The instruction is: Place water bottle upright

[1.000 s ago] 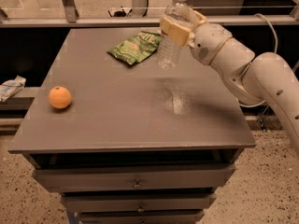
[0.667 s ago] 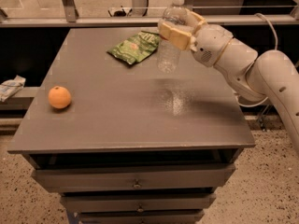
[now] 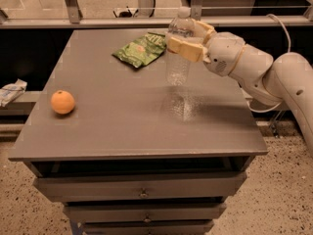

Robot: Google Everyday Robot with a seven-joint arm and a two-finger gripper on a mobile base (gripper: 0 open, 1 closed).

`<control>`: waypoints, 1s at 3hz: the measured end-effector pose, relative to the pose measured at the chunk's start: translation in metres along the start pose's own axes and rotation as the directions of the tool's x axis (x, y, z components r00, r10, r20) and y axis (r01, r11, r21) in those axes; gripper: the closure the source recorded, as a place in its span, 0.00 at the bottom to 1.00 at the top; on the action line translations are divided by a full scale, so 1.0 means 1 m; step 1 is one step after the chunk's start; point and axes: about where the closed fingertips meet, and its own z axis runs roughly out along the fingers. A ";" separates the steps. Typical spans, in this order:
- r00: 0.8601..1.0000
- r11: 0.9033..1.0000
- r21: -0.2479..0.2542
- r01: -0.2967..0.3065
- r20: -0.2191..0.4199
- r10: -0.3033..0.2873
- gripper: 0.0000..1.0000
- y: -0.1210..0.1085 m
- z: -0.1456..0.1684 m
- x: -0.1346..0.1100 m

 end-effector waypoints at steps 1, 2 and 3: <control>0.998 0.999 0.007 -0.052 0.017 0.052 1.00 0.004 -0.001 0.009; 0.996 0.996 0.004 -0.086 0.018 0.086 1.00 0.009 -0.001 0.017; 0.996 0.996 -0.014 -0.092 -0.002 0.092 1.00 0.012 -0.001 0.024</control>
Offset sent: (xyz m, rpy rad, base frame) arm -0.0044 0.0049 -0.0310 0.0738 0.1042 0.0237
